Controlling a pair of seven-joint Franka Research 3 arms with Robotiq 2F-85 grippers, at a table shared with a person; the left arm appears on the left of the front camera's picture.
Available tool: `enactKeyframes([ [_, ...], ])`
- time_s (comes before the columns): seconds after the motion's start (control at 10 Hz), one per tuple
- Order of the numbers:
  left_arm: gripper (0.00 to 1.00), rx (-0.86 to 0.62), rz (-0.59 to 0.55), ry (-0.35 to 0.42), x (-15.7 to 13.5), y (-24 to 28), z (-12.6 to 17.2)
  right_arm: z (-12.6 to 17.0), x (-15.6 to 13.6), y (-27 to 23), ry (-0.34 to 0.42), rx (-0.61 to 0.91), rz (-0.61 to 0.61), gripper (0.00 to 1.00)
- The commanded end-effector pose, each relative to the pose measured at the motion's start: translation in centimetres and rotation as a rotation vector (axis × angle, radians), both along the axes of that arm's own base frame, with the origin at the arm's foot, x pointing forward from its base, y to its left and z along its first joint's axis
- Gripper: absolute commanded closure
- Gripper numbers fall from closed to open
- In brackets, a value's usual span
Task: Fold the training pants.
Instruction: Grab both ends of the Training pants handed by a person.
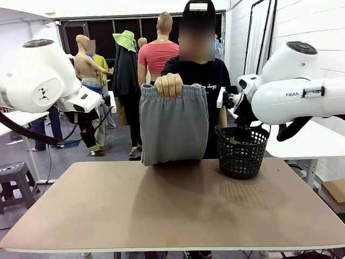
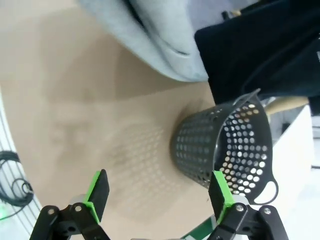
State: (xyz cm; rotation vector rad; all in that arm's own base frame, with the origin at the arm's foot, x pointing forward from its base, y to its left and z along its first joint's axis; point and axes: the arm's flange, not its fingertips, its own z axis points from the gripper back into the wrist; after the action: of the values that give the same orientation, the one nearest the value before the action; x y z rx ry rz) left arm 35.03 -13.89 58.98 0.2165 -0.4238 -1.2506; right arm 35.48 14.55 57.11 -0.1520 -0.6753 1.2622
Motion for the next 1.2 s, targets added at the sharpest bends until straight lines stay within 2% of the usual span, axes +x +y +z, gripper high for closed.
enactKeyframes([
  [0.0, 0.00, -0.057, 0.076, -0.042, 0.1, -0.1, 0.0, 1.5, -0.6, -0.2, -0.107, 0.009, -0.150, 0.00],
  [0.1, 0.00, -0.057, 0.076, -0.042, 0.1, -0.1, 0.0, 0.0, 0.0, 0.0, 0.000, 0.000, 0.000, 0.00],
  [0.3, 0.00, -0.057, 0.076, -0.042, 0.1, -0.1, 0.0, 0.0, 0.0, 0.0, 0.000, 0.000, 0.000, 0.00],
  [0.4, 0.00, -0.031, 0.042, -0.017, 0.1, 0.0, 0.4, 0.7, -0.2, -0.2, -0.024, 0.001, -0.025, 0.00],
  [0.5, 0.00, 0.078, -0.037, -0.057, 1.5, 0.4, 0.3, 0.5, 1.4, -0.6, -0.030, -0.027, 0.042, 0.00],
  [0.8, 0.00, 0.044, -0.246, -0.107, 3.4, 1.2, 0.1, 0.0, 3.6, -1.6, -0.059, 0.029, 0.169, 0.00],
  [1.0, 0.00, -0.057, -0.366, -0.149, 4.8, 0.9, -0.6, -0.8, 4.4, -1.2, -0.053, 0.110, 0.242, 0.00],
  [1.1, 0.00, -0.085, -0.429, -0.142, 5.1, 0.6, -0.9, -1.0, 4.4, -1.2, -0.044, 0.141, 0.278, 0.00],
])
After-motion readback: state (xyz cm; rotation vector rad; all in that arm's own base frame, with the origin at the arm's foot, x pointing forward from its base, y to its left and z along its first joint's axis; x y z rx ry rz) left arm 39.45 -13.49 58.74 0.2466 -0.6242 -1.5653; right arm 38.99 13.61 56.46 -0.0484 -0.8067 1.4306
